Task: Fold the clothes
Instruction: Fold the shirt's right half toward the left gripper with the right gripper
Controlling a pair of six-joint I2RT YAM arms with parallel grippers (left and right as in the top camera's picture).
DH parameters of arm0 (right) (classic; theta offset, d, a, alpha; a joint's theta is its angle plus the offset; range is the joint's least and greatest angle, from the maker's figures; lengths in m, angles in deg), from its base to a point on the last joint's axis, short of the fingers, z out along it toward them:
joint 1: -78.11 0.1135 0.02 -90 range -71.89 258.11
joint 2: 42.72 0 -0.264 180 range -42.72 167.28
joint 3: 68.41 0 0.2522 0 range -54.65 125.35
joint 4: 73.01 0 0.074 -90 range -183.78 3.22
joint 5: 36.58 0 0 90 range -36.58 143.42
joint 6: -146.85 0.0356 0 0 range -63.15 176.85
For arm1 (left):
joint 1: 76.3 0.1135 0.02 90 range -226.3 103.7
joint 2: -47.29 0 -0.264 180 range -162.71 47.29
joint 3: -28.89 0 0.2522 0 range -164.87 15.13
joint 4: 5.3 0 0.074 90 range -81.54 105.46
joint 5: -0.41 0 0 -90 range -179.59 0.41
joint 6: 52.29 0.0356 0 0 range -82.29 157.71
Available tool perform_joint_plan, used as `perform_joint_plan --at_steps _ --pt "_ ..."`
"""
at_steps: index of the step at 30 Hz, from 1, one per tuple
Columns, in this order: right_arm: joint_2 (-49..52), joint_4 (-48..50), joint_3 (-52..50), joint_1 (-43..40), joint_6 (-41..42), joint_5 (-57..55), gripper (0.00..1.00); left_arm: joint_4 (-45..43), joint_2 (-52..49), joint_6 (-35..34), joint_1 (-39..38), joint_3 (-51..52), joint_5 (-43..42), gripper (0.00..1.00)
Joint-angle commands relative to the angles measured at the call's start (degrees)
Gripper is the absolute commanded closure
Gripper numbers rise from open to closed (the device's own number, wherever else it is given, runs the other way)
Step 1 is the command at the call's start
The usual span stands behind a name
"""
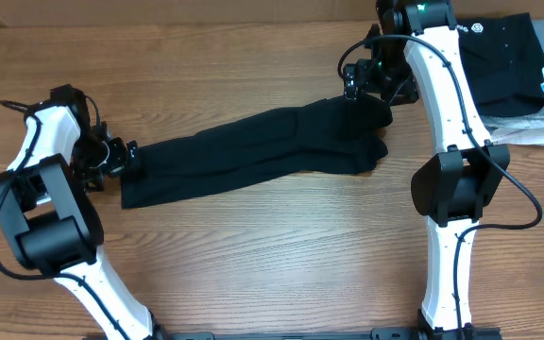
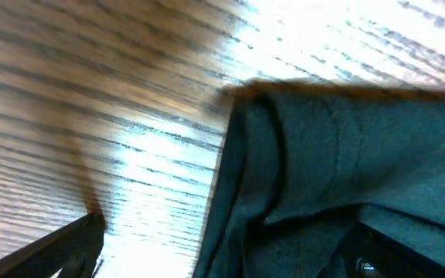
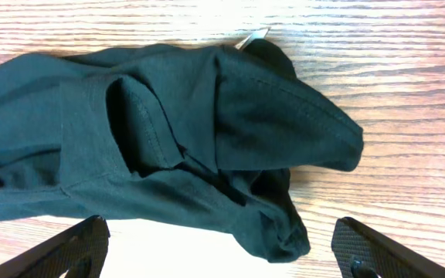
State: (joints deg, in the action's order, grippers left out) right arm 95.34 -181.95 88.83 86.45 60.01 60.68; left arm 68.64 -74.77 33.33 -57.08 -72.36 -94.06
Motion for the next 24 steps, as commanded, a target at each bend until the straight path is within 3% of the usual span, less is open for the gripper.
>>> perform_joint_plan --at_steps 1,2,3,5,6,8,14,19,22,24 --pt "-1.3 1.0 1.2 0.3 -0.2 0.1 0.02 -6.7 0.2 -0.3 -0.2 6.8 -5.0 0.02" --pt "-1.3 1.2 1.2 0.3 -0.2 0.1 0.02 -8.2 0.2 -0.3 -0.2 7.8 -6.4 0.04" --pt "-1.3 1.3 1.2 0.3 -0.2 0.1 0.02 -10.6 0.2 -0.3 -0.2 9.8 -9.5 0.14" --pt "-1.3 1.6 1.2 0.3 -0.2 0.1 0.02 -13.0 0.2 -0.3 -0.2 12.0 -11.9 0.49" --pt "-1.3 1.7 1.2 0.3 -0.2 0.1 0.02 -14.4 0.2 -0.5 -0.2 13.5 -12.9 0.74" --pt "-1.3 1.9 1.2 0.3 -0.2 0.1 0.04 -15.9 0.1 -2.4 -0.2 15.4 -13.1 0.94" --pt "-1.3 1.9 1.2 0.3 -0.2 0.6 0.05 -16.7 0.3 -3.4 0.4 14.4 -13.2 0.96" --pt "-1.3 1.0 1.2 0.3 -0.2 6.7 0.09 -6.9 0.3 -0.9 5.4 0.6 -8.2 0.96" --pt "-1.3 2.1 1.2 0.3 -0.2 9.5 0.18 -1.0 0.3 2.7 7.2 -6.2 -6.8 0.96" --pt "-1.3 3.4 1.2 0.3 -0.1 11.6 0.33 3.0 0.3 3.5 8.4 -11.1 -5.0 0.96"
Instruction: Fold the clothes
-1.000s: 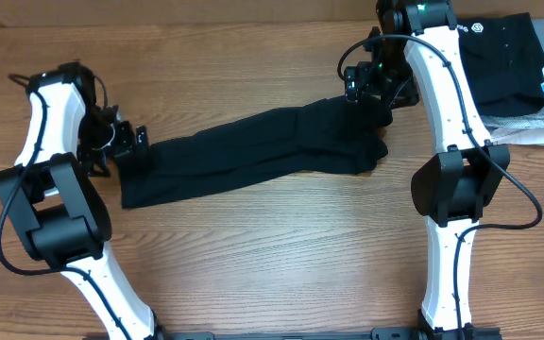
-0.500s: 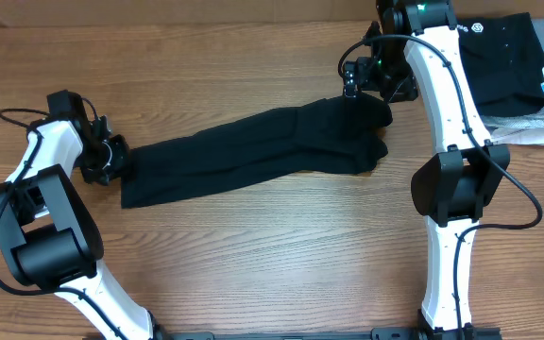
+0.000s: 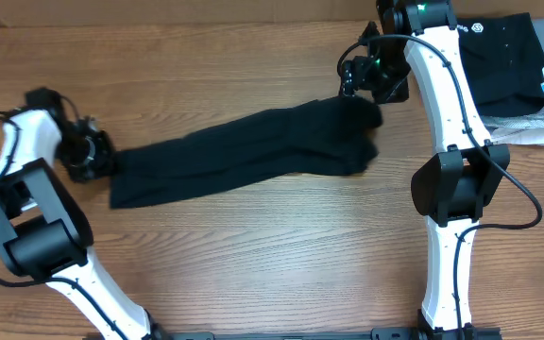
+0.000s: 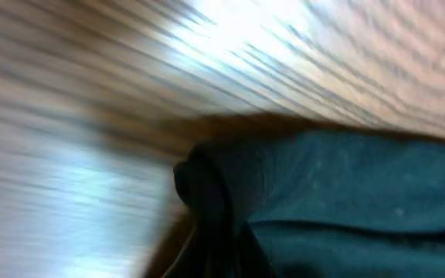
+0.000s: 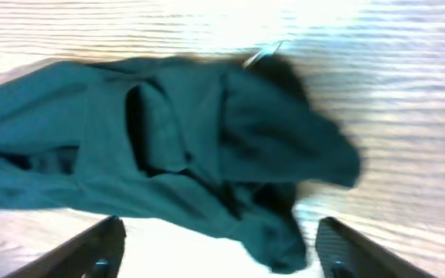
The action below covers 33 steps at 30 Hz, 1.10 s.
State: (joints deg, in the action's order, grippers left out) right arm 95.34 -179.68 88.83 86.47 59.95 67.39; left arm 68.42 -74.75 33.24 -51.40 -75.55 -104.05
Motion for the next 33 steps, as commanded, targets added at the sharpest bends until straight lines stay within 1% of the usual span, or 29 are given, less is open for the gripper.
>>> perform_joint_plan --at_steps 1,2,3,6,9,12,14,20,25,30,31,33 --pt "-1.3 2.1 1.2 0.3 0.1 6.8 0.42 5.6 0.3 4.1 3.3 -11.1 6.3 0.96" --pt "-1.3 2.9 1.2 0.4 0.1 8.1 0.48 7.7 0.3 4.7 3.8 -13.8 7.0 0.96" --pt "-1.3 3.4 1.2 0.6 0.1 8.8 0.49 9.4 0.3 5.1 4.2 -15.9 7.3 0.96" --pt "-1.3 4.5 1.2 1.0 0.3 9.3 0.5 14.3 0.3 6.7 4.4 -21.3 7.2 0.96" --pt "-1.3 4.6 1.2 1.3 0.3 9.3 0.5 17.6 0.3 7.3 3.6 -23.9 7.0 0.96" --pt "-1.3 4.3 1.2 1.3 0.3 9.3 0.5 19.9 0.3 7.3 0.2 -24.7 4.2 0.96" --pt "-1.3 4.1 1.2 1.3 0.3 9.3 0.5 20.5 0.3 7.3 -3.9 -24.7 2.3 0.96" --pt "-1.3 4.0 1.2 1.3 0.3 9.2 0.49 18.8 0.3 6.5 -15.9 -24.7 0.4 0.96" --pt "-1.3 4.3 1.2 1.3 0.1 8.4 0.48 14.4 0.3 3.1 -27.2 -24.7 0.0 0.96" --pt "-1.3 4.4 1.2 1.3 0.0 7.5 0.47 9.7 0.3 -0.3 -33.9 -24.7 0.0 0.96" --pt "-1.3 4.4 1.2 1.3 -0.2 7.5 0.44 8.8 0.3 -0.9 -35.3 -24.7 0.0 0.96" --pt "-1.3 4.4 1.2 1.3 -0.2 7.5 0.44 8.1 0.2 -0.9 -36.7 -24.7 0.0 0.96"
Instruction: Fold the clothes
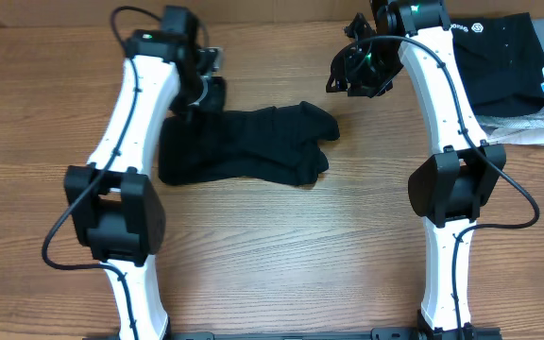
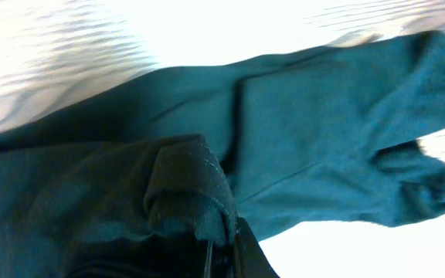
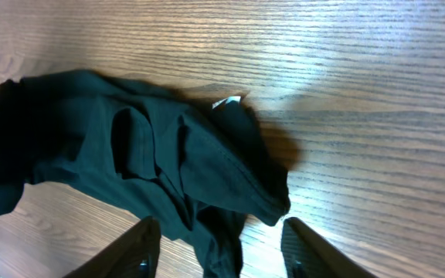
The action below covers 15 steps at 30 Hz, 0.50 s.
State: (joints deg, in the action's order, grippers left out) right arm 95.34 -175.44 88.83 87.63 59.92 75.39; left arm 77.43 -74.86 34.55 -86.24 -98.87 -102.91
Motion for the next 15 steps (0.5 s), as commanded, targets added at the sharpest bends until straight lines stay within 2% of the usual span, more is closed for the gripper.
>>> perform_joint_plan --at_steps 1,7,15 --pt "-1.3 0.1 1.2 0.1 -0.2 -0.5 0.44 -1.0 0.3 -2.3 -2.3 -1.3 -1.1 0.96" --pt "-1.3 0.1 1.2 0.1 -0.2 -0.5 0.42 -0.4 -0.4 -2.4 -2.8 -0.9 2.5 0.96" --pt "-1.3 0.1 1.2 0.1 -0.1 -0.5 0.39 3.6 -0.9 -2.4 -1.5 -0.4 15.7 0.96"
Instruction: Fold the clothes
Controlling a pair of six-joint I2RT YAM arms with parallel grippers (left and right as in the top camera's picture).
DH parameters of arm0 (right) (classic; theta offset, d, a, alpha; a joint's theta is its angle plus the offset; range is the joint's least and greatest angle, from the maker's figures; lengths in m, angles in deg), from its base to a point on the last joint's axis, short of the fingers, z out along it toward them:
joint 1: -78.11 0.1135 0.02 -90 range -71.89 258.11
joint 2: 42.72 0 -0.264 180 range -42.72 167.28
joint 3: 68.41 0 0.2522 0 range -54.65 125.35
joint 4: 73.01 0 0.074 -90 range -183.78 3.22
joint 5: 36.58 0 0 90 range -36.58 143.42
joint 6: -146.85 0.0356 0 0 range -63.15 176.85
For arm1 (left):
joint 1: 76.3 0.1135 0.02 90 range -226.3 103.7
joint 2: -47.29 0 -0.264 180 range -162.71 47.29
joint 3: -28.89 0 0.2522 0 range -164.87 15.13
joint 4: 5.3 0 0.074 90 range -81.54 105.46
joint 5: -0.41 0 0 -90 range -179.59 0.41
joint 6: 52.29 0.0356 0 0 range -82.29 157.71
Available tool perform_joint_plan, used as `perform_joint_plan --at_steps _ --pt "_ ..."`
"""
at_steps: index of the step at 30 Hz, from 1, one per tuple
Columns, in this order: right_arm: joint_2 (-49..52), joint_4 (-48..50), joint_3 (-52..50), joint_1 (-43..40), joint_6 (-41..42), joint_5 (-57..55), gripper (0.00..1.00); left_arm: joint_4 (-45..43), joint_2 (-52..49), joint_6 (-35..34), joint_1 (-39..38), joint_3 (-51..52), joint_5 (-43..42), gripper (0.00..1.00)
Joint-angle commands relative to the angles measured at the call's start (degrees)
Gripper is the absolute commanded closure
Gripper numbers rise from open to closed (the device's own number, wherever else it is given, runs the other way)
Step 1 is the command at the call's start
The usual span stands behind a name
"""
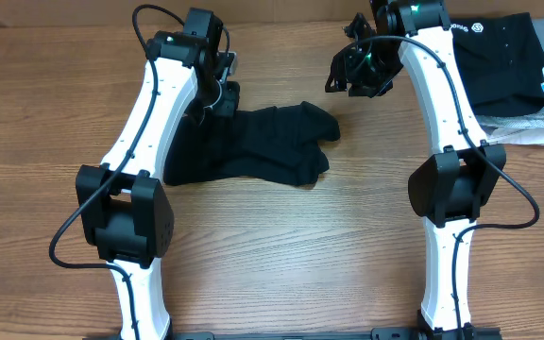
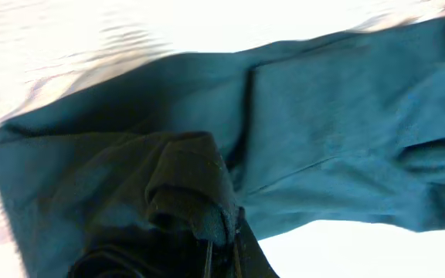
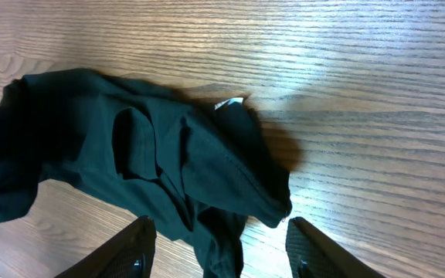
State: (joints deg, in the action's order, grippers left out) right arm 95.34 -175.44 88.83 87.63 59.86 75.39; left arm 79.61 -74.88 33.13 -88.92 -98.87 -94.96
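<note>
A black garment lies bunched at the middle rear of the wooden table. Its right end is crumpled and its left end is lifted. My left gripper hangs over the garment's left rear part. In the left wrist view that gripper is shut on a thick fold of the dark cloth. My right gripper hovers above the table just beyond the garment's right end, open. In the right wrist view its fingers stand wide apart over the cloth, holding nothing.
A stack of folded dark and grey clothes sits at the table's rear right corner, behind the right arm. Both arms reach in from the front edge. Bare wood shows in front of the garment.
My left gripper has shifted slightly to the right with the cloth fold still in it. The garment's left edge has followed a little. The right gripper has barely moved.
The garment first lay stretched long across the table, my left gripper at its left end and the right gripper open over its right end. It was then drawn further left. Later the left gripper held that end at the rear middle, the garment doubled and much shorter.
</note>
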Motion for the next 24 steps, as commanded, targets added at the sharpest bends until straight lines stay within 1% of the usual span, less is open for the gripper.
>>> perform_joint_plan --at_steps 1,4,7,14,15,17,20,21,22,23,24 --pt "-1.3 0.1 1.2 0.1 -0.1 -0.5 0.38 2.2 -0.9 -0.9 1.7 -0.4 9.0 0.96" --pt "-1.3 0.1 1.2 0.1 -0.1 -0.5 0.38 4.4 -1.3 -0.4 3.8 -0.4 11.8 0.96" --pt "-1.3 0.2 1.2 0.1 -0.1 -0.5 0.37 5.2 -1.3 0.8 5.7 -0.4 11.7 0.96" --pt "-1.3 0.5 1.2 0.1 -0.1 -0.5 0.37 4.9 -1.3 2.1 6.3 -0.4 6.9 0.96" --pt "-1.3 0.5 1.2 0.1 -0.1 -0.5 0.34 5.1 -1.3 2.1 6.1 -0.4 6.3 0.96" --pt "-1.3 0.4 1.2 0.1 -0.1 -0.5 0.32 5.3 -1.3 2.1 5.6 -0.4 4.6 0.96" --pt "-1.3 0.4 1.2 0.1 -0.1 -0.5 0.31 5.3 -1.3 2.1 4.5 -0.4 1.6 0.92" --pt "-1.3 0.5 1.2 0.1 -0.1 -0.5 0.3 5.3 -1.3 2.1 4.0 -0.4 1.0 0.84" --pt "-1.3 0.5 1.2 0.1 0.0 -0.5 0.28 5.4 -1.3 2.0 3.4 -0.4 0.8 0.68" --pt "-1.3 0.3 1.2 0.1 -0.1 -0.5 0.22 6.1 -1.3 2.1 2.4 -0.4 0.4 0.07" --pt "-1.3 0.3 1.2 0.1 -0.1 -0.5 0.18 6.6 -1.3 2.7 2.0 -0.4 -0.3 0.0"
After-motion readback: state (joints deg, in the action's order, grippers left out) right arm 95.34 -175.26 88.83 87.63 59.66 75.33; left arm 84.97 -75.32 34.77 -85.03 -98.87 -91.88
